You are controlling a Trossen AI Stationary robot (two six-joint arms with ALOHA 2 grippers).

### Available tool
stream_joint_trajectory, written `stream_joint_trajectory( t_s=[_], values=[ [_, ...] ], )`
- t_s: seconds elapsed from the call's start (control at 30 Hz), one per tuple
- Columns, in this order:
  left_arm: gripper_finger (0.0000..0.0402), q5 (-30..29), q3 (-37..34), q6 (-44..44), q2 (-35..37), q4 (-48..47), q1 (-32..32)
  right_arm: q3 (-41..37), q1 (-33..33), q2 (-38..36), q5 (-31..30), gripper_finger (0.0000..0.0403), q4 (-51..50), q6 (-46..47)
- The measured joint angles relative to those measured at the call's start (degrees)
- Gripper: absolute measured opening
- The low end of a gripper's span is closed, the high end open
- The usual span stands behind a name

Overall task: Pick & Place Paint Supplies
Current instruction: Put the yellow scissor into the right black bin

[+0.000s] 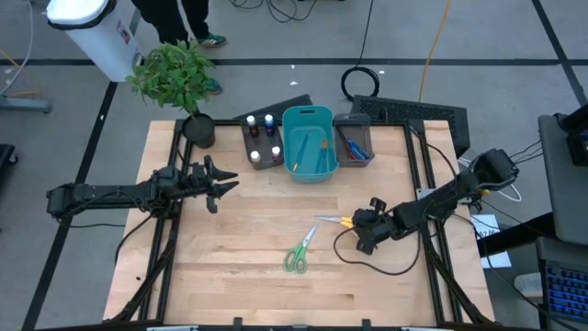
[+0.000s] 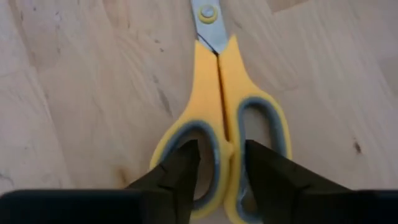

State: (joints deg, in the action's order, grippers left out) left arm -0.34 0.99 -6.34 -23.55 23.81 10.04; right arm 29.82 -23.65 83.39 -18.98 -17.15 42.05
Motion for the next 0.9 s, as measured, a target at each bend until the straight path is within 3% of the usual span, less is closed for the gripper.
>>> stream_joint_trajectory(
  t_s=[0.2,0.47,0.7,0.9],
  values=[
    [0.0131,0.0,0.0,0.0,0.0,0.0,0.0,0.3,0.8,3.0,2.0,0.0032,-4.2,-0.1],
    [0.0131,0.0,0.0,0.0,0.0,0.0,0.0,-0.1,1.0,1.0,2.6,0.003,-4.8,2.1],
    [0.0131,0.0,0.0,0.1,0.0,0.0,0.0,2.7,1.2,-11.0,1.4,0.0027,-10.8,2.5],
    [0.0131,0.0,0.0,0.0,0.0,0.1,0.0,7.4,1.6,-21.9,-4.2,0.0015,-18.6,2.3]
  ],
)
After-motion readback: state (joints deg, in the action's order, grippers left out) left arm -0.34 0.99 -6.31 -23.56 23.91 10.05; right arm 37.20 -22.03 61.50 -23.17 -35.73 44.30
